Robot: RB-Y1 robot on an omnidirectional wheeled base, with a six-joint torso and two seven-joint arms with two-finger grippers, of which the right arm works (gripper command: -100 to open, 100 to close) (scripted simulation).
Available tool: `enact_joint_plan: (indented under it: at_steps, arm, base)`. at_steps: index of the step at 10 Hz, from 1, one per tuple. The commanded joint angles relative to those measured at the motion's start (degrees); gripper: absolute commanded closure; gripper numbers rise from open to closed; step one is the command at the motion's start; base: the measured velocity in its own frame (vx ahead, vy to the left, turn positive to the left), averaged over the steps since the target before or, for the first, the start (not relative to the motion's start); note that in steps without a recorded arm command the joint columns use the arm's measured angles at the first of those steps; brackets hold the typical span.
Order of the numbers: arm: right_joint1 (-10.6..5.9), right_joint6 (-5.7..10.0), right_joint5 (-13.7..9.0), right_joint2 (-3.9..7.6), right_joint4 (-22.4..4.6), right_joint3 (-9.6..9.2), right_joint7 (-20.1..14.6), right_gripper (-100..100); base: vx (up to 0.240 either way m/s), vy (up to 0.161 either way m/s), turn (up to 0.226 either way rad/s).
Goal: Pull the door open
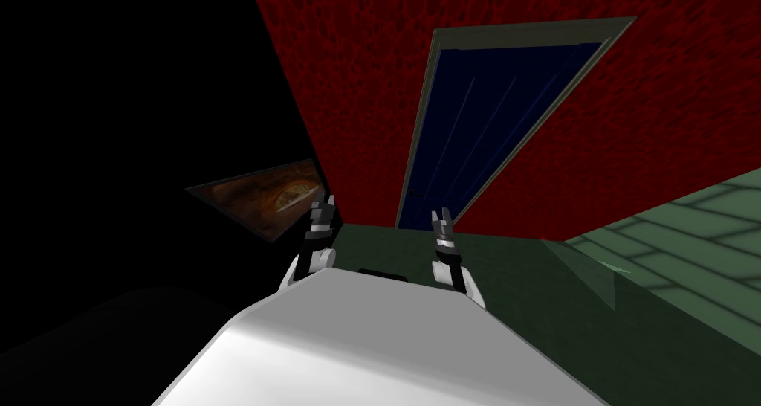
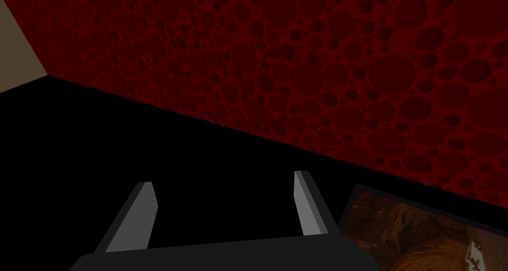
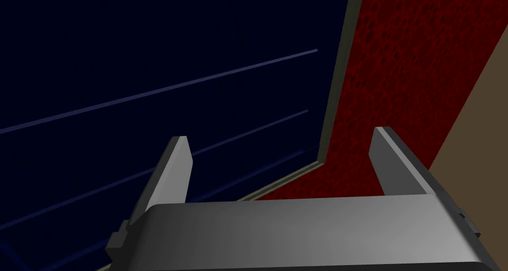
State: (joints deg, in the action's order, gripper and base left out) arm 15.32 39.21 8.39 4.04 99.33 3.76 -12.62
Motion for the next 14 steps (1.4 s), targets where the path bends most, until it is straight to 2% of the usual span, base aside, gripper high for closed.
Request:
enact_joint_plan:
  at_steps: [1,4,5,7,8,12,13,14]
  arm:
    - [-0.45,0.28,0.07,0.28,-1.58,0.18,-0.24,-100]
    - [-2.58,1.40,0.66,1.11,-7.10,0.69,-0.88,-100]
    - [-2.58,1.40,0.66,1.11,-7.83,0.69,-0.88,-100]
    - [-4.02,2.17,1.06,1.64,-11.46,1.04,-1.32,-100]
    - [-4.02,2.17,1.06,1.64,-12.10,1.04,-1.32,-100]
    - [-6.94,3.72,1.87,2.66,-19.97,1.75,-2.21,-100]
    - [-6.94,3.72,1.87,2.66,-20.68,1.75,-2.21,-100]
    - [-7.66,4.11,2.07,2.90,-22.83,1.92,-2.43,-100]
  base:
    - [0.070,-0.004,0.000]
    - [0.076,-0.006,-0.002]
    - [0.060,-0.007,0.000]
    - [0.067,-0.011,-0.002]
    - [0.060,-0.007,0.002]
    - [0.085,0.000,-0.003]
    - [0.072,-0.009,0.002]
    - [0.061,-0.006,-0.001]
